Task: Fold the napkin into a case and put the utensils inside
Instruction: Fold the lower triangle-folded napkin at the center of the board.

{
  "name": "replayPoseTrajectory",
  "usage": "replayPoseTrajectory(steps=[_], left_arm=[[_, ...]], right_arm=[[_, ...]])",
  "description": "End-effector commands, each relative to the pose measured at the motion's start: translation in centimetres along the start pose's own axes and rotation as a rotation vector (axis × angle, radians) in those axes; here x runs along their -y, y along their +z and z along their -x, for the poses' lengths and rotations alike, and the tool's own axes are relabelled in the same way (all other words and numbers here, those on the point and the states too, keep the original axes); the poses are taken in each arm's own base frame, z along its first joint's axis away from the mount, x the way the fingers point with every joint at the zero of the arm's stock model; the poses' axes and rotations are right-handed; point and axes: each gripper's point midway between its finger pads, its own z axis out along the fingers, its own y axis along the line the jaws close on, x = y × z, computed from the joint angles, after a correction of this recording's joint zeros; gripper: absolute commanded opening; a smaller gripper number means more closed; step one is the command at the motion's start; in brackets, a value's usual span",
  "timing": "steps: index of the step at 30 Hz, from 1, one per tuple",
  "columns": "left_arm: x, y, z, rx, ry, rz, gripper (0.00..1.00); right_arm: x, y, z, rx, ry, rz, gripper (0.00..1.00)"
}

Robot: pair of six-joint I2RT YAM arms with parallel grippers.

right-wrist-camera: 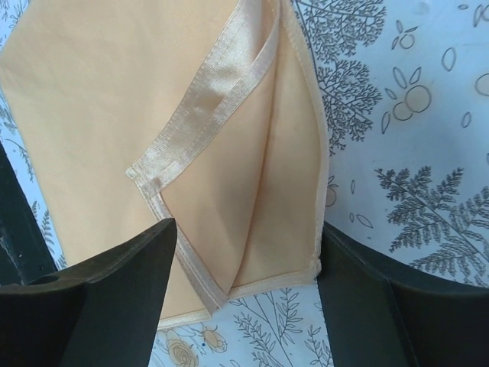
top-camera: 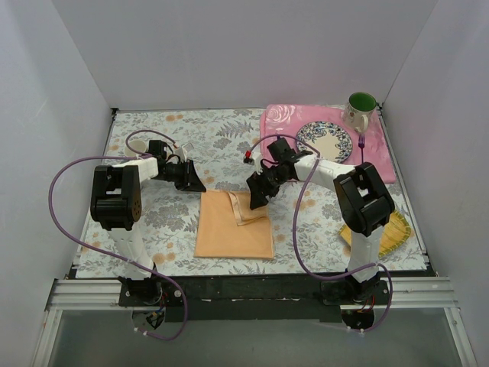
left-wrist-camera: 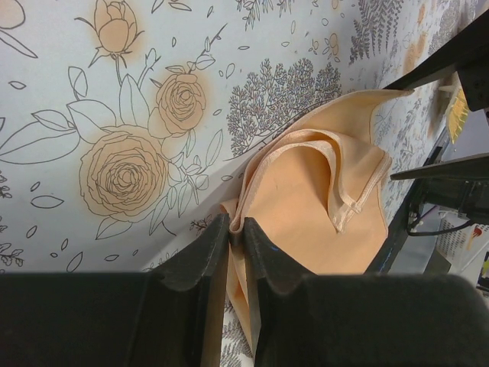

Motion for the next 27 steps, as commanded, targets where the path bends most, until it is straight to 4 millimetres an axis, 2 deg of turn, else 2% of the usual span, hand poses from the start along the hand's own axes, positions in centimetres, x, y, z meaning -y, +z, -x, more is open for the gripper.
replayPoseTrajectory(steps=[1,2,3,5,6,8,12,16,27], left_arm=[[1.0,-0.6,0.7,0.029,0.033,-0.029,0.13],[1.0,-0.6,0.7,0.029,0.033,-0.029,0.13],[1.0,-0.6,0.7,0.027,0.031,-0.03,0.13],[1.0,-0.6,0.8,0.032,0.035,-0.031,0.13],[1.0,-0.6,0.8,0.032,0.034,-0.029,0.13],[1.0,-0.6,0.9,0.033,0.032,-0.031,0.13],[1.1,-0.6,0.9,0.036,0.031,-0.033,0.13],[1.2,-0.7,0.9,0.038,0.032,-0.033,0.11],[1.2,-0.7,0.7,0.036,0.026,-0.034,0.1]], right_arm=[[0.6,-0.7,2.1,0.046,-0.038,-0.028,0.77],[0.6,-0.7,2.1,0.047,-0.041,-0.027,0.71],[0.6,-0.8,2.2,0.047,-0.041,-0.027,0.58],[0.7,-0.7,2.2,0.046,-0.044,-0.028,0.41],[0.7,-0.8,2.0,0.038,-0.04,-0.025,0.22],[0.8,-0.8,2.3,0.035,-0.046,-0.028,0.03],[0.1,-0.9,2.4,0.028,-0.046,0.009,0.01],[-1.6,-1.2,3.1,0.041,-0.092,0.051,0.01],[-3.2,0.3,1.8,-0.031,-0.141,0.075,0.01]])
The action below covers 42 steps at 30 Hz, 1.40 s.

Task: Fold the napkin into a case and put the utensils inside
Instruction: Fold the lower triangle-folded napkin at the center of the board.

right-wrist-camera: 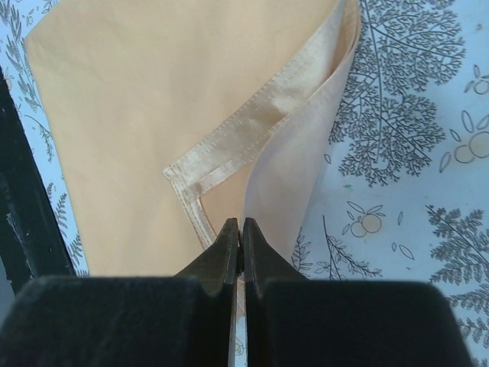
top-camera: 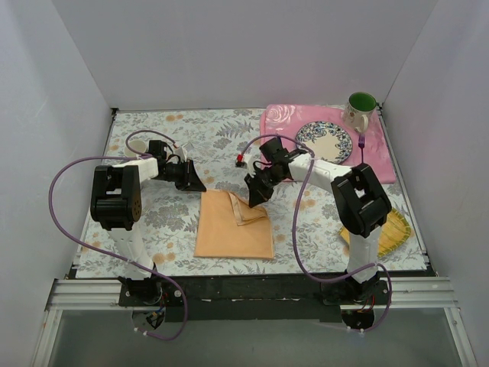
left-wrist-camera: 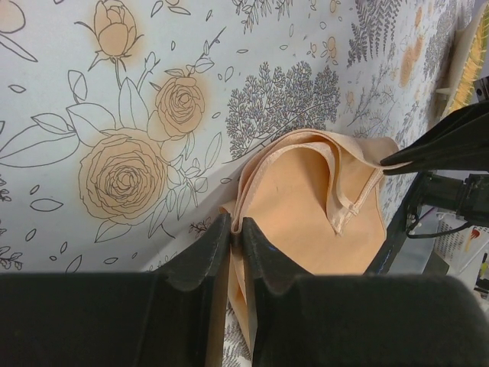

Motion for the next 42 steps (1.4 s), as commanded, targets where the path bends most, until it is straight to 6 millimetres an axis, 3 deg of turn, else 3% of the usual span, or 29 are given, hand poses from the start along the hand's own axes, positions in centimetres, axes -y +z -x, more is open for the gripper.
replayPoseTrajectory(steps=[1,3,7,8,12,20,22,34,36,42], left_arm=[[1.2,-0.7,0.6,0.027,0.03,-0.031,0.1],[1.1,-0.7,0.5,0.026,0.025,-0.029,0.1],[1.1,-0.7,0.5,0.027,0.026,-0.03,0.1],[1.1,-0.7,0.5,0.026,0.024,-0.03,0.1],[1.1,-0.7,0.5,0.026,0.025,-0.03,0.1],[1.1,-0.7,0.4,0.025,0.024,-0.03,0.1],[1.1,-0.6,0.4,0.024,0.021,-0.03,0.1],[1.1,-0.7,0.4,0.024,0.02,-0.027,0.11],[1.1,-0.6,0.3,0.023,0.02,-0.026,0.11],[1.0,-0.7,0.3,0.023,0.02,-0.022,0.12]], right_arm=[[-1.3,0.1,1.2,0.004,-0.052,0.038,0.01],[-1.6,0.3,0.9,-0.007,-0.053,0.046,0.05],[-2.1,1.0,-0.1,-0.043,-0.081,0.069,0.23],[-2.2,1.2,-0.6,-0.053,-0.085,0.075,0.35],[-2.5,1.8,-1.3,-0.058,-0.155,0.093,0.6],[-2.8,1.9,-1.4,-0.073,-0.292,0.105,0.67],[-3.2,2.1,-1.7,-0.084,-0.325,0.101,0.74],[-2.5,2.9,-2.3,-0.093,-0.554,-0.079,0.72],[-2.6,2.9,-2.7,-0.099,-0.577,-0.093,0.68],[-2.5,2.7,-2.3,-0.084,-0.658,-0.172,0.44]])
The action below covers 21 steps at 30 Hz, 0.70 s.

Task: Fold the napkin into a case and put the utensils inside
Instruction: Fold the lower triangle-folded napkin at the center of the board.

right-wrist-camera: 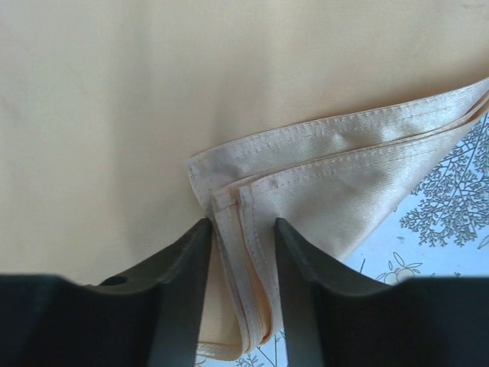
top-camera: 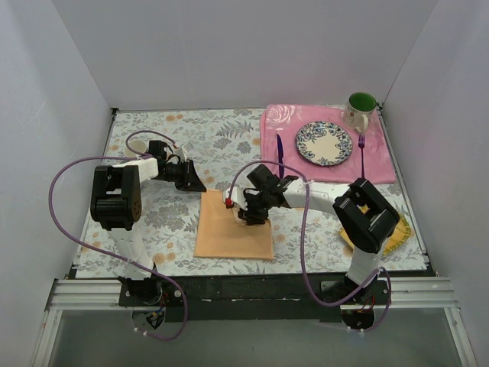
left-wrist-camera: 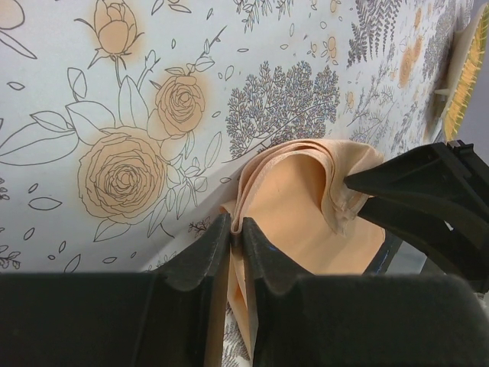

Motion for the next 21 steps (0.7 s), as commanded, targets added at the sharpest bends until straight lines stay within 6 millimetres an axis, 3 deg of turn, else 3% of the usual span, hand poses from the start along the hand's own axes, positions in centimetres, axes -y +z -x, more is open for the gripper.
replayPoseTrajectory(steps=[1,3,8,15,21], left_arm=[[1.0,-0.7,0.4,0.023,0.026,-0.022,0.12],[1.1,-0.8,0.4,0.025,0.032,-0.024,0.12],[1.8,-1.2,0.7,0.038,0.08,-0.039,0.18],[1.3,-1.2,0.9,0.029,0.125,-0.038,0.41],[0.9,-0.4,1.5,0.017,0.097,-0.063,0.43]], right_arm=[[0.6,-0.7,0.9,0.004,-0.093,-0.088,0.39],[0.7,-1.1,1.4,0.019,-0.096,-0.1,0.33],[1.0,-2.1,2.8,0.055,-0.085,-0.12,0.01],[2.5,-3.3,2.4,0.122,0.05,-0.107,0.01],[3.4,-3.5,2.0,0.168,0.171,-0.028,0.01]])
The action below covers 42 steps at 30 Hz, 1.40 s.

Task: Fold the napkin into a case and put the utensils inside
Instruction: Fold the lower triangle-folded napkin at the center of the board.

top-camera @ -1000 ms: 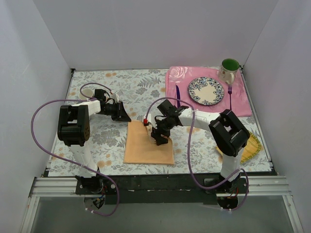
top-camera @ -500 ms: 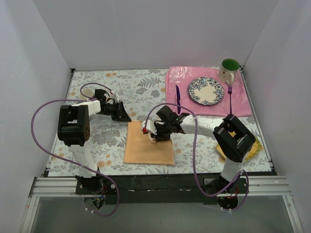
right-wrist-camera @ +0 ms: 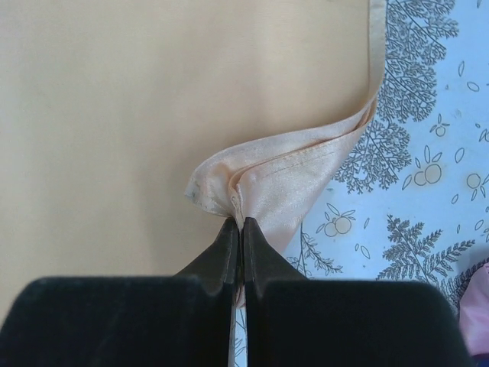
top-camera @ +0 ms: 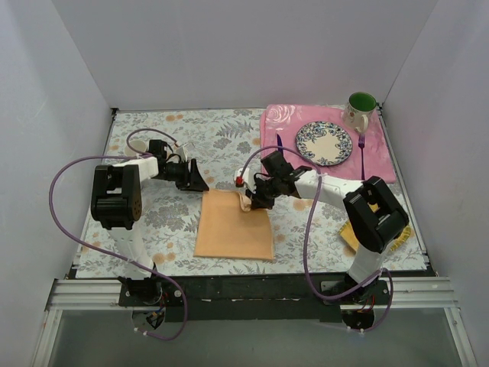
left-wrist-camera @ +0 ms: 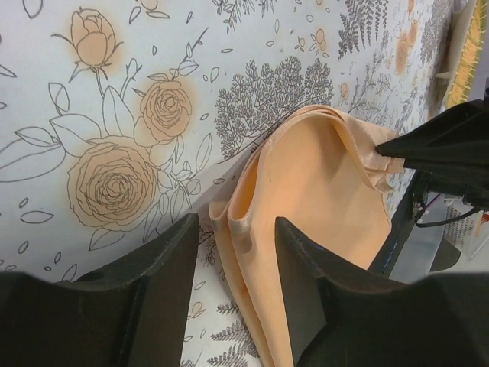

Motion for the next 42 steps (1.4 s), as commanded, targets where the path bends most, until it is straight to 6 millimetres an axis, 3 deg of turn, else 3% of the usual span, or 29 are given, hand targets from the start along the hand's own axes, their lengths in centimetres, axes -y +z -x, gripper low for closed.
replayPoseTrajectory(steps=[1,10,13,15,16,19,29,31,35,42], left_arm=[[0.6,-0.2,1.7,0.026,0.041,-0.04,0.4],[-0.1,0.5,2.6,0.033,0.045,-0.052,0.23],[-0.1,0.4,2.8,0.037,0.061,-0.052,0.22],[0.0,0.4,2.8,0.034,0.061,-0.054,0.22],[0.1,0.3,2.8,0.036,0.062,-0.055,0.22],[0.2,0.4,2.6,0.033,0.059,-0.06,0.22],[0.3,0.3,2.6,0.034,0.059,-0.063,0.22],[0.3,0.2,2.5,0.034,0.059,-0.064,0.22],[0.3,0.3,2.4,0.031,0.051,-0.068,0.22],[0.4,0.3,2.4,0.031,0.049,-0.068,0.22]], right_arm=[[0.5,-0.2,1.4,0.063,0.095,0.073,0.01],[2.0,0.0,0.7,0.079,0.27,0.14,0.03],[2.3,-0.2,0.2,0.076,0.352,0.168,0.22],[2.4,-0.2,-0.2,0.07,0.391,0.185,0.29],[2.6,-0.3,-0.2,0.071,0.397,0.182,0.39],[2.8,-0.2,-0.7,0.063,0.421,0.191,0.52],[2.9,-0.3,-0.6,0.068,0.436,0.297,0.72],[3.1,-0.6,-0.1,0.083,0.435,0.322,0.81],[2.9,-0.7,-0.6,0.081,0.431,0.395,0.82],[4.4,0.0,-1.4,0.051,0.435,0.302,0.82]])
